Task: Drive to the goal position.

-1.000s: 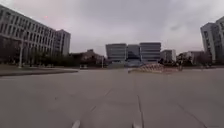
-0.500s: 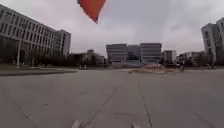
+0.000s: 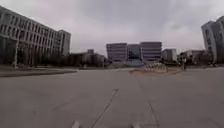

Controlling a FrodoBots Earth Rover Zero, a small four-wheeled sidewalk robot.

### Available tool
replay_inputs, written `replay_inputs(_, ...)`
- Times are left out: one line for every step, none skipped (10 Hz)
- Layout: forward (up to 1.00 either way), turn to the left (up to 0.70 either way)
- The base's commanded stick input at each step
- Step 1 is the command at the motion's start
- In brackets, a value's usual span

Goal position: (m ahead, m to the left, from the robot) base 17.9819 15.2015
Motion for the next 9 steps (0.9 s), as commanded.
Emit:
replay_inputs(0.7, 0.17)
replay_inputs(0.7, 0.0)
replay_inputs(0.7, 0.0)
replay_inputs(0.7, 0.0)
replay_inputs(0.7, 0.0)
replay_inputs(0.7, 0.0)
replay_inputs(0.7, 0.0)
replay_inputs(0.7, 0.0)
replay_inputs(0.7, 0.0)
